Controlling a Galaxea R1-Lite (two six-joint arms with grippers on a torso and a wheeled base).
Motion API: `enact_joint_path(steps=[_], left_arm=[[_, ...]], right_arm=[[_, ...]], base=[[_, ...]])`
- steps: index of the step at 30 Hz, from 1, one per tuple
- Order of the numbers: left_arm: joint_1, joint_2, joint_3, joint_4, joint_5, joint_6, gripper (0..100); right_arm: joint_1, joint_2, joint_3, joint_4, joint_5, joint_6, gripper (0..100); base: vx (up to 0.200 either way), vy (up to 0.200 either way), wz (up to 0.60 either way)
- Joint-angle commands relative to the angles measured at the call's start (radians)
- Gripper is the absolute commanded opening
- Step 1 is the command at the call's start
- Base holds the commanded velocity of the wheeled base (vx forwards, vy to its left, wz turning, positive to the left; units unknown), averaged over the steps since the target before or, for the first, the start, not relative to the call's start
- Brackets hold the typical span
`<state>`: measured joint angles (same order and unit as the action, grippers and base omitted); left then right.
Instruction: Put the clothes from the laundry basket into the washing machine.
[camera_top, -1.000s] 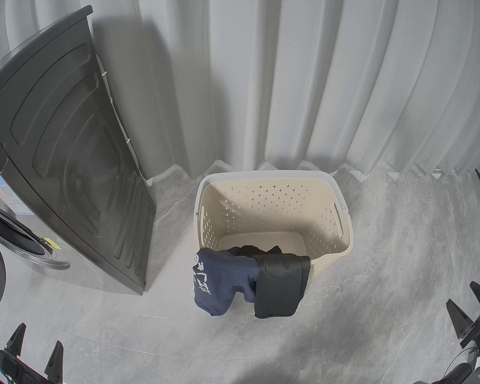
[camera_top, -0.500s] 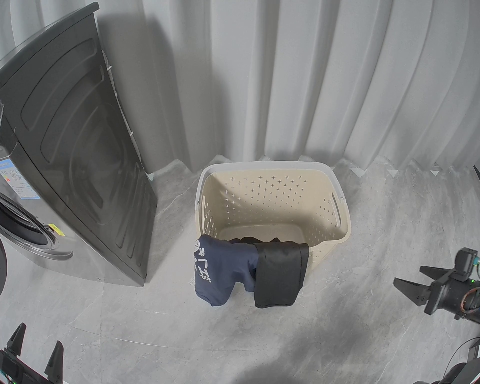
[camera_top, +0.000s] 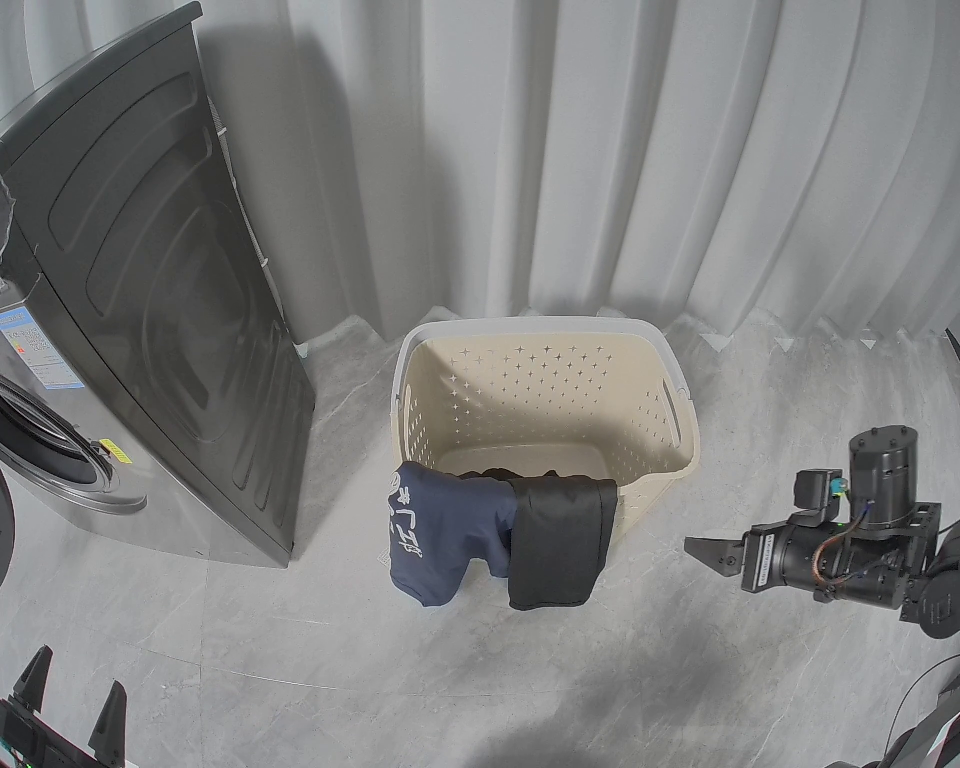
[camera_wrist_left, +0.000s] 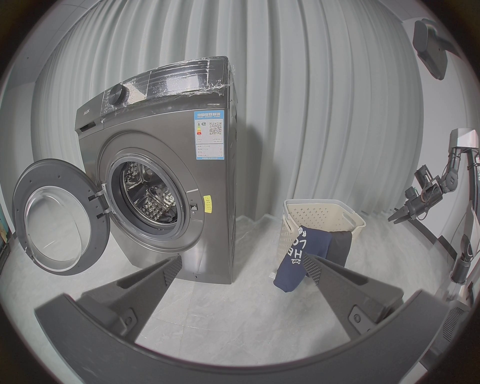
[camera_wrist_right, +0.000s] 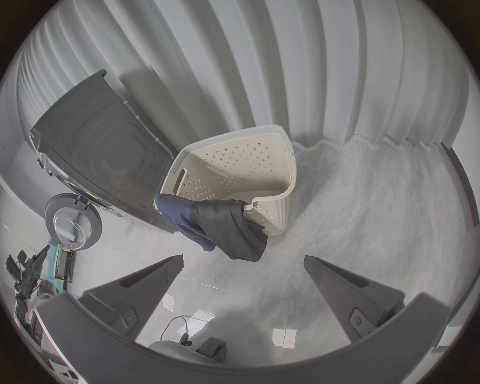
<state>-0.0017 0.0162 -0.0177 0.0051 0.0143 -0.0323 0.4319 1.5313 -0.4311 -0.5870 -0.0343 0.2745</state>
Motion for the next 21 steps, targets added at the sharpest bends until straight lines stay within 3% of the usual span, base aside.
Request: enact_joint_path(steps=[1, 9, 21], left_arm=[[0.0, -0.015, 0.015, 0.001, 0.0, -0.001, 100], [0.0, -0.015, 0.015, 0.001, 0.001, -0.001, 100], [0.0, -0.015, 0.015, 0.001, 0.001, -0.004, 100]], right_arm=[[0.044, 0.148, -0.067, 0.0, -0.035, 0.019, 100], [0.108, 0.25, -0.161, 0.0, -0.072, 0.083, 100], [0.126, 0.374, -0.27, 0.0, -0.105, 0.088, 100]], base=[[0.0, 0.0, 0.0], [0.0, 0.0, 0.0], [0.0, 0.0, 0.0]])
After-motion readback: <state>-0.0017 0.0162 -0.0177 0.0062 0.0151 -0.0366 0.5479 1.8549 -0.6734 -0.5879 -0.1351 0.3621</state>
